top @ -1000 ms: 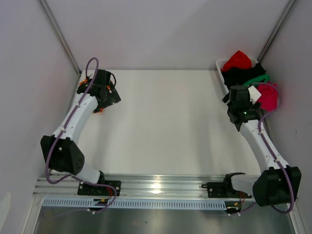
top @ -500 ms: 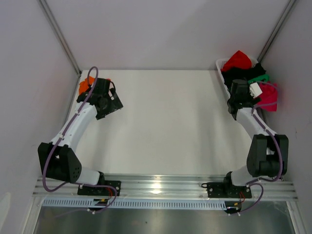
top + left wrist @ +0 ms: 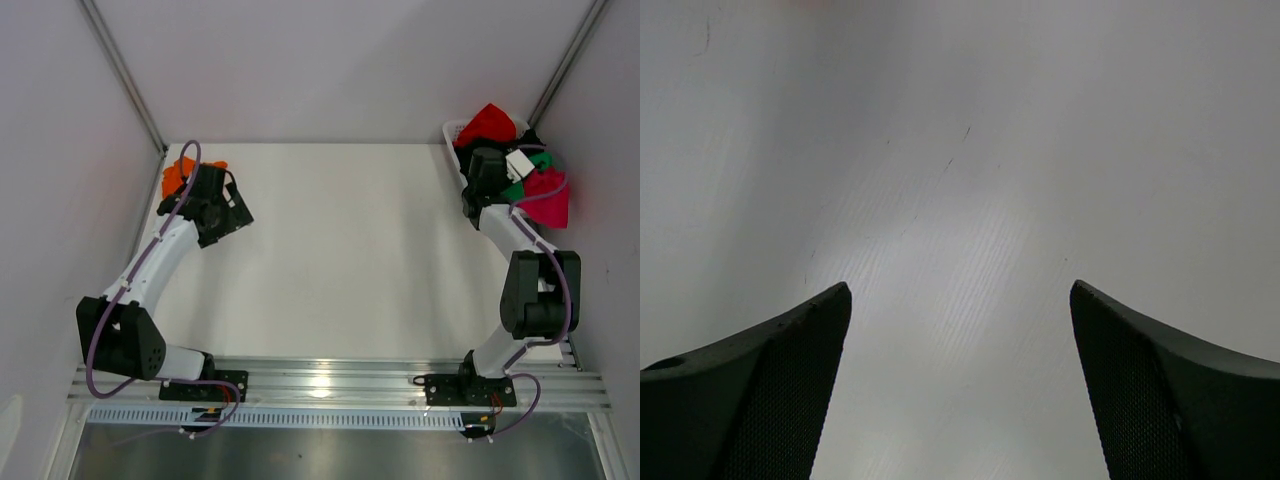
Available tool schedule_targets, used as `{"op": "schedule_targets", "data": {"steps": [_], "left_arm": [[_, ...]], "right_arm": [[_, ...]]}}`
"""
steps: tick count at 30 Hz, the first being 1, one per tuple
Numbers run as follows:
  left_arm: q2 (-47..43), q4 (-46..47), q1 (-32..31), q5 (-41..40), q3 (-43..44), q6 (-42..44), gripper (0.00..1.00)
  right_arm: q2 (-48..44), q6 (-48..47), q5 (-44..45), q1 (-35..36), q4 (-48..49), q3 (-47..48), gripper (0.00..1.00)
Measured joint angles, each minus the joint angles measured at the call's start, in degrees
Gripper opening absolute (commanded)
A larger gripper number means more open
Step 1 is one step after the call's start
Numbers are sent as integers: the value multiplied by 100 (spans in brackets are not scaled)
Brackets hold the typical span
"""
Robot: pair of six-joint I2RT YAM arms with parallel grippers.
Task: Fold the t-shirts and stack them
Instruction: Grab the tshirt from the pile
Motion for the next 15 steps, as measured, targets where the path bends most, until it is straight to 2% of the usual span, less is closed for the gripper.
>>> {"op": "schedule_targets", "data": {"steps": [2, 7, 15], "left_arm": [[0, 9, 0, 15, 0, 0, 92], [28, 9, 0, 26, 0, 0, 92], [33, 72, -4, 127, -90, -4, 92]], "right_arm": [[-2, 70, 72, 4, -105, 24, 0], [-133, 280, 387, 0, -570, 2, 0], [-664, 81, 573, 2, -531, -195, 0]]}}
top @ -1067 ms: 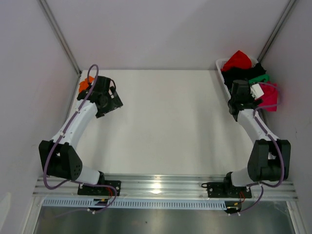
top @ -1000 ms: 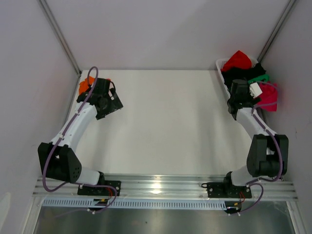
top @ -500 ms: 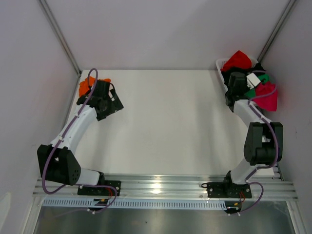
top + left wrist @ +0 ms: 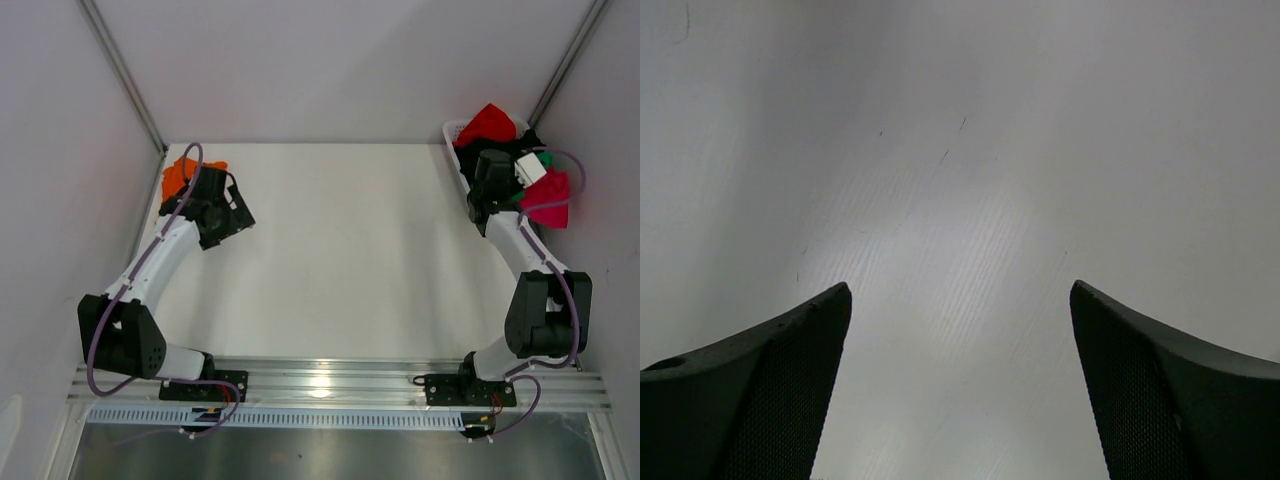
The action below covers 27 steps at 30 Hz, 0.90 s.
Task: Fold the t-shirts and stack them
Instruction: Grab the tshirt from the pile
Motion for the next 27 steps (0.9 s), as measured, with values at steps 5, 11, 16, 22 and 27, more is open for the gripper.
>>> {"op": "schedule_targets", "data": {"steps": [5, 11, 16, 22, 27], "left_arm": [[103, 2, 0, 20, -22, 0, 92], [160, 2, -17, 35, -22, 2, 92], [160, 0, -22, 37, -22, 2, 92], [107, 26, -33, 22, -118, -13, 92], [52, 31, -37, -42, -262, -39, 92]], "right_arm": [[-221, -90, 22, -2, 11, -24, 55], [-155, 463, 90, -31, -855, 431, 63], [212, 1202, -138, -317, -1294, 525, 63], [916, 1915, -649, -612, -1812, 697, 63], [935, 2199, -1058, -638, -1958, 710, 62]]}}
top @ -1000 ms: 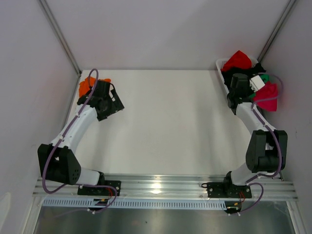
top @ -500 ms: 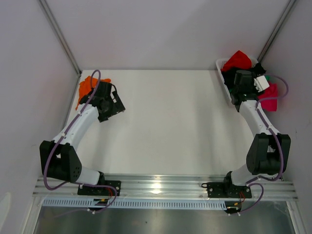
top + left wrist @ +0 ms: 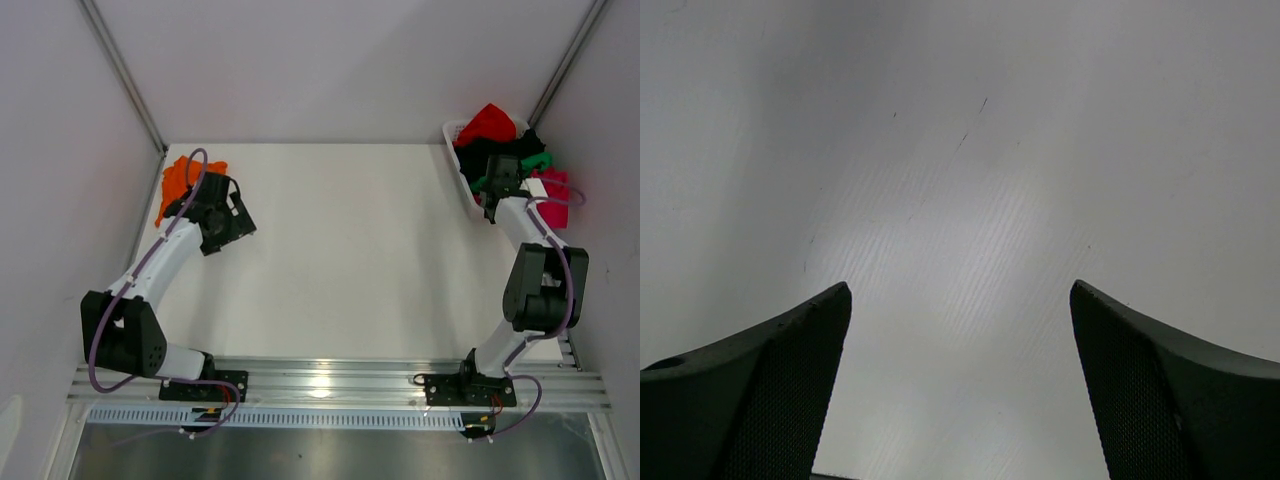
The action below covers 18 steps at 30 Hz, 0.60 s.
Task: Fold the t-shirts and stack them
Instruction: Grab the tshirt from the pile
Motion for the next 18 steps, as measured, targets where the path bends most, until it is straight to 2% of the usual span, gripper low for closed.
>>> {"op": "schedule_targets", "data": {"steps": [5, 13, 18], "left_arm": [[57, 48, 0, -22, -2, 0, 91], [404, 109, 0, -2, -11, 0, 91], [457, 153, 0, 35, -13, 0, 91]], "right_arm": [[-302, 129, -439, -15, 22, -46, 63], [-1849, 168, -713, -236, 227, -273, 63], [-1847, 177, -791, -415, 398, -315, 63]]}}
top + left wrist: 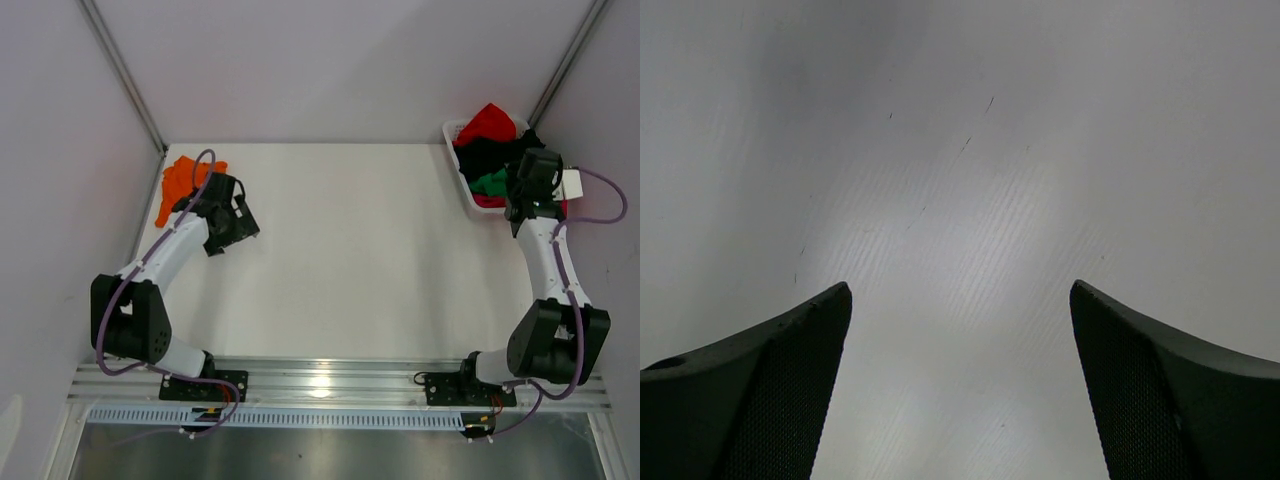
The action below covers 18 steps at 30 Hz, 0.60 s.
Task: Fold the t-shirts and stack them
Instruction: Grab the tshirt from the pile
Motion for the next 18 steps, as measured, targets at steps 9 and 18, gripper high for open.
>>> {"op": "schedule_targets", "data": {"steps": [9, 18], "left_arm": [[28, 28, 0, -7, -22, 2, 91], [92, 31, 0, -7, -33, 2, 91]], "right_arm": [[988, 251, -1054, -37, 466, -348, 62], [1327, 216, -1572, -105, 944, -286, 62]]}}
